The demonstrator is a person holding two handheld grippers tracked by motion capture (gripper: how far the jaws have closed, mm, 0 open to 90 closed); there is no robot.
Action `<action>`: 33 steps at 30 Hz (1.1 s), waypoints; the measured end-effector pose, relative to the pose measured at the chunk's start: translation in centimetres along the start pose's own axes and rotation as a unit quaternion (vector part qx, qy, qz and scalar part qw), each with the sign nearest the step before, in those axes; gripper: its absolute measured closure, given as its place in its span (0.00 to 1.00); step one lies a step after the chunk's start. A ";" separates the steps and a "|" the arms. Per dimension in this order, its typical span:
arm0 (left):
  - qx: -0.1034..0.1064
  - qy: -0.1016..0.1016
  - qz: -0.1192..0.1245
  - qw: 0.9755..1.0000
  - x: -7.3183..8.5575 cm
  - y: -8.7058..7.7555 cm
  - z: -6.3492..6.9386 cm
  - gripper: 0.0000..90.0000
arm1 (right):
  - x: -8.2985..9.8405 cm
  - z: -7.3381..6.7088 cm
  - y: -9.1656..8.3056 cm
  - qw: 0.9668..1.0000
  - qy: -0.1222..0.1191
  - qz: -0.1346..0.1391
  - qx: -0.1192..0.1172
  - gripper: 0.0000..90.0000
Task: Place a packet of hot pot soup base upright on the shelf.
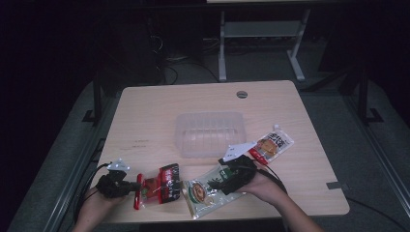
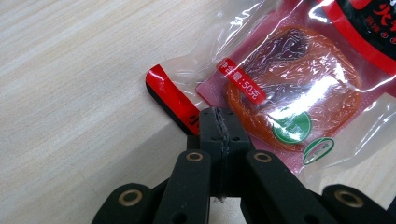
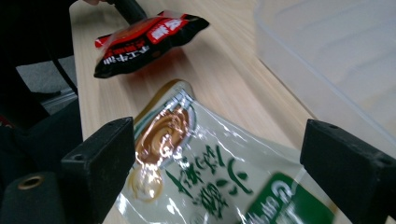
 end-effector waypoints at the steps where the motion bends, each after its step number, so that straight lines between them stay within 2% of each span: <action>1: 0.001 -0.001 -0.001 1.000 0.0 0.0 0.0 1.00 | -0.2 -0.2 0.4 1.000 -0.001 0.001 -0.003 0.14; 9: 0.003 0.001 0.002 1.000 0.1 0.0 -0.1 1.00 | -1.2 -1.1 3.3 0.999 0.000 -0.007 -0.032 0.15; 12: 0.003 0.001 0.004 1.000 0.1 0.0 -0.1 1.00 | -1.6 -1.5 4.4 0.999 -0.007 -0.009 -0.042 0.15; 15: 0.004 0.000 0.006 1.000 0.1 0.0 -0.1 1.00 | -1.9 -1.7 5.4 0.998 -0.001 -0.008 -0.060 0.15; 16: 0.005 -0.001 0.007 1.000 0.1 0.0 -0.1 1.00 | -1.9 -1.7 5.7 0.998 -0.007 -0.010 -0.063 0.15; 17: 0.006 -0.001 0.007 1.000 0.2 -0.1 -0.1 1.00 | -2.0 -1.9 6.0 0.998 0.003 -0.012 -0.068 0.15; 20: 0.007 0.001 0.007 1.000 0.1 -0.1 -0.2 1.00 | -2.2 -1.9 6.9 0.997 0.001 -0.016 -0.079 0.16; 22: 0.006 0.001 0.008 1.000 0.1 -0.1 -0.2 1.00 | -2.4 -2.2 7.5 0.996 0.011 -0.016 -0.090 0.17; 27: 0.006 0.003 0.010 1.000 0.2 0.0 -0.2 1.00 | -2.4 -2.6 9.0 0.994 0.008 -0.030 -0.101 0.21; 33: 0.010 0.005 0.006 1.000 0.2 -0.1 -0.3 1.00 | -1.9 -2.7 10.3 0.992 0.019 -0.048 -0.112 0.24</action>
Point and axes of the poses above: each handheld gripper's, and its own axes: y roughly forward along the jaws, x roughly out of its underside, z roughly to its right, the point moved 5 cm from there along y, roughly forward along the jaws, and after that the axes turned 9 degrees about z, right-handed, at the moved point
